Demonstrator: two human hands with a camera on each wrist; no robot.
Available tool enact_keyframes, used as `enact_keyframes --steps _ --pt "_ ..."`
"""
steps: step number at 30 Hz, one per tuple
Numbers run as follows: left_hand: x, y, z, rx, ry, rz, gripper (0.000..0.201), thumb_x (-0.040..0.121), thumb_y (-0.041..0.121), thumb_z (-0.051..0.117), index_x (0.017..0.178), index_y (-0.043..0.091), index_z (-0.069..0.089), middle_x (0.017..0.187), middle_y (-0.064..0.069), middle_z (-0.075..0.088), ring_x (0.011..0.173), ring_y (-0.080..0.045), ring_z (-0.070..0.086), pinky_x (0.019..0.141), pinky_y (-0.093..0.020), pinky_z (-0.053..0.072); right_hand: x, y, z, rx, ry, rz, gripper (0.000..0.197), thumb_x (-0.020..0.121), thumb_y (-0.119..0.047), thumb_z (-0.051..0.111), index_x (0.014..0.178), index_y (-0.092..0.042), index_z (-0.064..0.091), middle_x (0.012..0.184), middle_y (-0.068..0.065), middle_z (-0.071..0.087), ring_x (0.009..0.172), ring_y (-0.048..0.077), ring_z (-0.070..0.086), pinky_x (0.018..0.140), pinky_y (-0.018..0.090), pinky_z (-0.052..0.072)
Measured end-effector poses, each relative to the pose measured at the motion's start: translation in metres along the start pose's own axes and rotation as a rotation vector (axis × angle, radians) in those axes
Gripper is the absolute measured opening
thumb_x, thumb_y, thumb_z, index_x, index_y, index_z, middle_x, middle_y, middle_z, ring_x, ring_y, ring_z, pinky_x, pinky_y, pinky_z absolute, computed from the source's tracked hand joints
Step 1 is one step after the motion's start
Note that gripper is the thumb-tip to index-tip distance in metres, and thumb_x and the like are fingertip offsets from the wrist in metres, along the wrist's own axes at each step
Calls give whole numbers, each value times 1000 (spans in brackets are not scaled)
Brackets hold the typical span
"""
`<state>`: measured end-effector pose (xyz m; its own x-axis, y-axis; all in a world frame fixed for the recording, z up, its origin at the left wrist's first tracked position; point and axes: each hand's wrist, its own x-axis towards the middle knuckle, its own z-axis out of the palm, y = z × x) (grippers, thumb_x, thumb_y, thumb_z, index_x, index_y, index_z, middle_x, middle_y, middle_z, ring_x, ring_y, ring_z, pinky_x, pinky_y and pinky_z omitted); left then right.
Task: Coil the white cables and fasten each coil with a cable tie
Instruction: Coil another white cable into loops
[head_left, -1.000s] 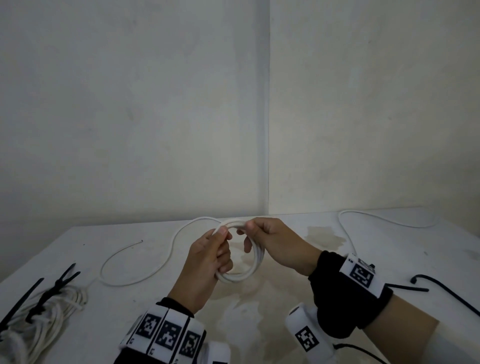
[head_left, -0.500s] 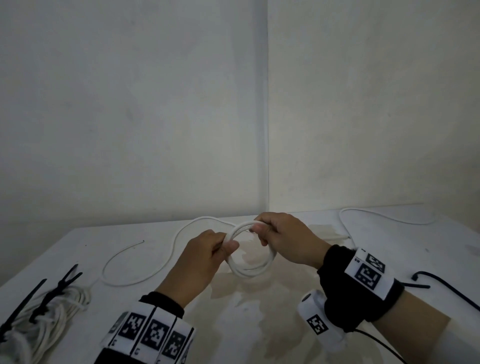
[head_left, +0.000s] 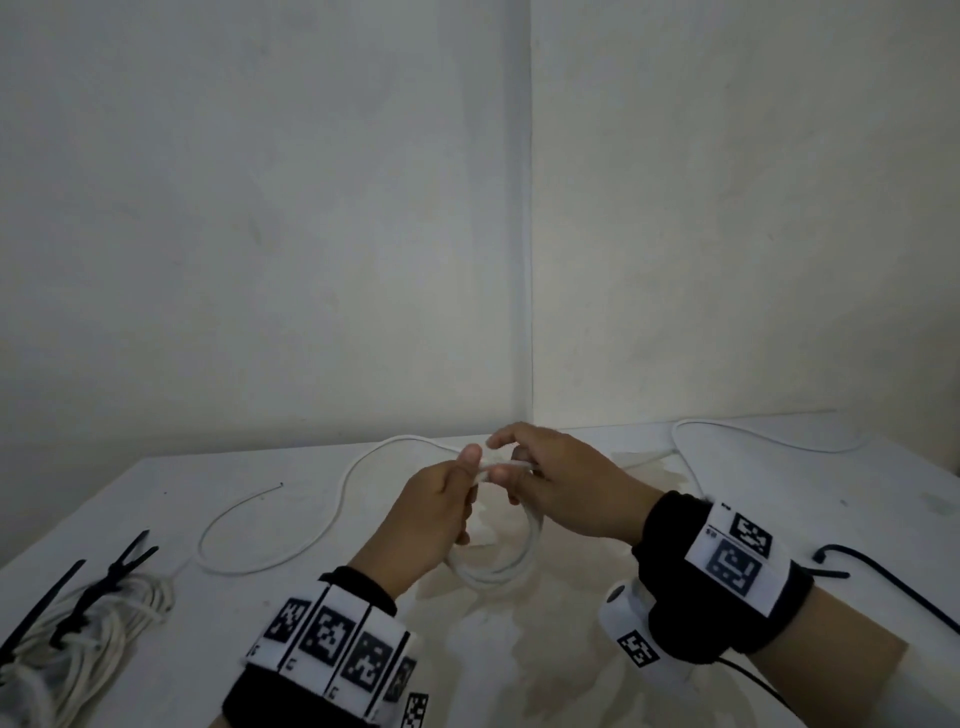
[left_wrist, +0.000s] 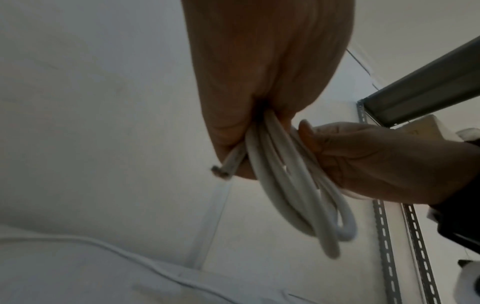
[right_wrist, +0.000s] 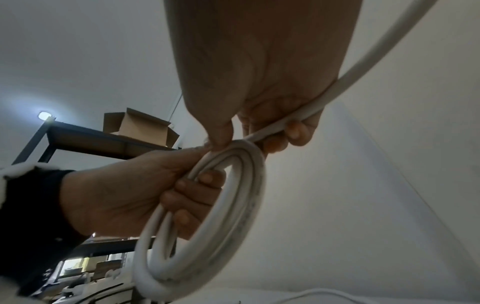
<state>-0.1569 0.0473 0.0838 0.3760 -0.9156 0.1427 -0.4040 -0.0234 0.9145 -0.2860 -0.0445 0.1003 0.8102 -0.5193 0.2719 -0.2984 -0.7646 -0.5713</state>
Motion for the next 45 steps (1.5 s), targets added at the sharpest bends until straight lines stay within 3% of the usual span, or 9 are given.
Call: enact_keyframes --steps 4,8,12,16,19,30,38,42,45 --pt "-3 5 -1 -297 98 -21 42 96 43 32 74 10 46 49 8 32 40 -7 32 56 -28 38 -1 2 3 125 93 -22 27 98 -34 38 80 -22 55 73 -4 62 66 13 53 65 26 42" --pt "-2 6 7 -452 125 -33 45 98 41 30 67 11 43 49 6 28 41 -8 29 53 -25 40 -1 -6 15 540 145 68 29 99 -25 35 80 -14 53 61 -3 55 53 5 55 59 21 45" --pt "-1 2 1 -423 39 -100 46 100 29 27 62 10 44 45 4 39 41 -11 40 53 -24 46 -1 -5 12 398 117 65 31 99 -26 35 71 -20 45 61 -5 41 49 8 39 51 20 34" --pt "3 7 -9 -169 -98 -149 61 99 37 23 57 7 55 51 -6 55 51 -20 59 63 -29 49 -2 -8 6 59 -33 -4 23 98 -29 38 82 -17 48 70 -7 47 59 7 41 59 22 33" --pt "2 10 1 2 -1 -77 60 98 46 21 55 11 44 48 2 42 43 -11 45 53 -21 45 -1 -10 9 20 -26 -47 23 98 -31 38 90 -16 53 84 -1 57 66 10 46 67 26 35" --pt "-6 2 21 -468 186 -187 47 100 34 29 65 8 46 55 -3 35 46 -16 35 58 -30 41 -7 2 27 300 187 36 13 96 -28 43 87 -21 49 70 -7 50 62 10 50 60 18 38" --pt "-2 12 11 -125 -11 -76 48 98 34 34 60 13 55 50 4 47 44 -10 46 52 -23 44 -7 5 11 142 -1 -58 10 96 -26 45 94 -16 47 95 3 64 88 18 59 80 31 46" --pt "-4 6 13 -147 15 -8 46 90 47 43 70 7 56 54 4 44 41 -6 41 56 -28 40 -11 6 8 344 -1 -11 17 96 -33 38 108 -23 42 79 -4 56 71 8 51 70 20 41" --pt "-4 0 13 -231 83 -13 46 91 44 43 76 5 61 49 12 44 42 -5 42 56 -28 39 -13 12 8 367 26 40 24 97 -36 32 88 -25 52 69 -8 53 59 1 48 62 16 39"
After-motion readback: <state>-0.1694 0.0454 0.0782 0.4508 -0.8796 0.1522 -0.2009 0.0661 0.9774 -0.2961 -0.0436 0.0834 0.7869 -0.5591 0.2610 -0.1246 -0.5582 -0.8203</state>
